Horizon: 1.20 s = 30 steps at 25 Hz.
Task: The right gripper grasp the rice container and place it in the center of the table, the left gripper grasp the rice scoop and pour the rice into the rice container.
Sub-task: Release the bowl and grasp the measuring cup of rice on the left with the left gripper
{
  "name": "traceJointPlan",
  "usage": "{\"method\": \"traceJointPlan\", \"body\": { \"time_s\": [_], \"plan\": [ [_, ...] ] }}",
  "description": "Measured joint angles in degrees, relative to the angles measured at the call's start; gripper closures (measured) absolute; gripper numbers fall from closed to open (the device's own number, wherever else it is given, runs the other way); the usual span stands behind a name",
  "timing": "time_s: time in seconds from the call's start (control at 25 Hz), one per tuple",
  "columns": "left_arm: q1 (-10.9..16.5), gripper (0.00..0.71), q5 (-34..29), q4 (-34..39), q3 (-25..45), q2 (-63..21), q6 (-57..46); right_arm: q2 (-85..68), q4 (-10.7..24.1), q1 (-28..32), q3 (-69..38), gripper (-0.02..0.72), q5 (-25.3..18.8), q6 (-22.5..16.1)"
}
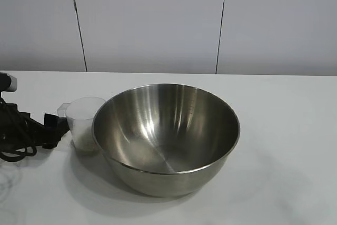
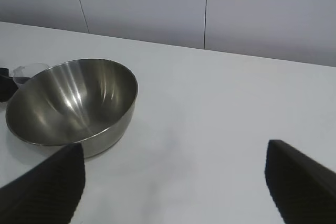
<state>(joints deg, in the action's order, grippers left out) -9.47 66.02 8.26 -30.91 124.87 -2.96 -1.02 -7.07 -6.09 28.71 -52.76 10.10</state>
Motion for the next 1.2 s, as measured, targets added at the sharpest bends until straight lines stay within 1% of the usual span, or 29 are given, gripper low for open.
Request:
{"method": "traceJointPlan", "body": {
  "time_s": [0.4,0.6,0.72,1.2],
  "plan": [
    [0.00,0.048,0.00,-0.12,-0.56,0.00,-2.86,0.00,0.00,0.00,0.00,0.066,0.00,0.00],
    [0.00,0.094,0.00,-0.12,-0.56,0.00,-3.45,0.00,0.00,0.00,0.00,0.066,0.00,0.00],
    [0.00,0.107,0.00,-0.12,-0.56,0.00,-3.51,0.00,0.00,0.00,0.00,0.066,0.00,0.00],
    [0.00,0.110,-0.06,-0.12,-1.24,0.00,-3.69,0.00,0.00,0.00,0.00,0.066,0.01,0.00]
  ]
}}
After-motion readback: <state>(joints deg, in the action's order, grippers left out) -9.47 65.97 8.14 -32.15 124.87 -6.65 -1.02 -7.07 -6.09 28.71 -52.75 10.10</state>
